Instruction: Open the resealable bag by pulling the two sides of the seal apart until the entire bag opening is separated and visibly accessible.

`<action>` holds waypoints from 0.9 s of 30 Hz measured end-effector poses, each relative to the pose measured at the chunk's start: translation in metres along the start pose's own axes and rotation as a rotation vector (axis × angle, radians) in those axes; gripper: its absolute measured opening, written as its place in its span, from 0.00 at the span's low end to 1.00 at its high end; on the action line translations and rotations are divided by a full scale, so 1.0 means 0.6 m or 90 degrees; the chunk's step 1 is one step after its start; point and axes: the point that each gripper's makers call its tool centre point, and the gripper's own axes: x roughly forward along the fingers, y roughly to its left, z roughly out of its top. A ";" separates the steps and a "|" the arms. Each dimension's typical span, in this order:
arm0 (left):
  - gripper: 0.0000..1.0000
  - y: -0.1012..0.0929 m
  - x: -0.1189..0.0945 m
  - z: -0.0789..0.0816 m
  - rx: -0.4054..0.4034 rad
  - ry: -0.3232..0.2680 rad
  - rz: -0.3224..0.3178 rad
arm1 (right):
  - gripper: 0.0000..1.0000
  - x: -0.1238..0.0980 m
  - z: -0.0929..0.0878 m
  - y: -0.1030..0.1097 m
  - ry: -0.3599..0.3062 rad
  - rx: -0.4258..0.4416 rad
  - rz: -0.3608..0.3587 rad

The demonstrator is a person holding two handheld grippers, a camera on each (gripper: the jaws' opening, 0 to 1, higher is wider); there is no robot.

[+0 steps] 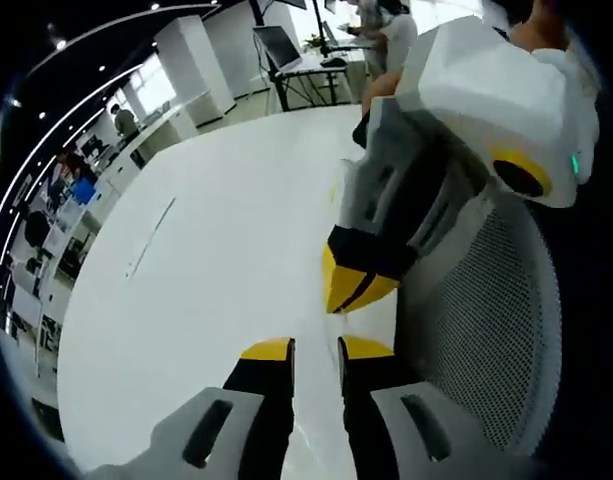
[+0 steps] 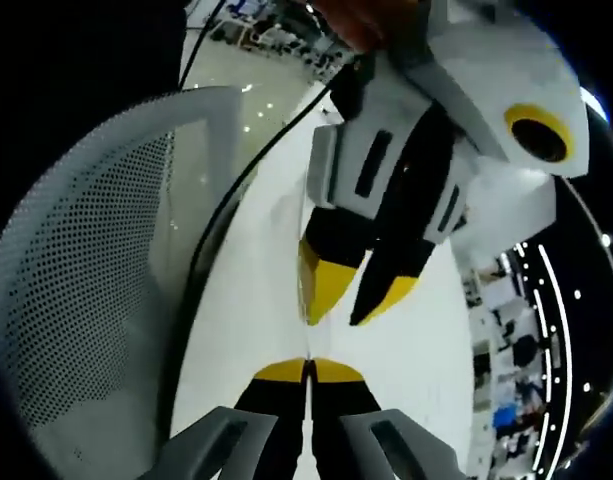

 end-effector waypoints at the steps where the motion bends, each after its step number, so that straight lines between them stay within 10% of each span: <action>1: 0.14 -0.001 0.001 -0.006 -0.006 0.006 -0.004 | 0.00 -0.001 0.003 -0.001 -0.001 -0.008 -0.002; 15: 0.00 -0.012 0.013 -0.022 -0.038 0.018 -0.029 | 0.00 -0.008 0.016 -0.001 -0.010 -0.026 0.001; 27: 0.00 0.013 0.014 -0.008 0.002 -0.015 0.030 | 0.00 -0.009 0.015 0.006 -0.011 0.010 0.008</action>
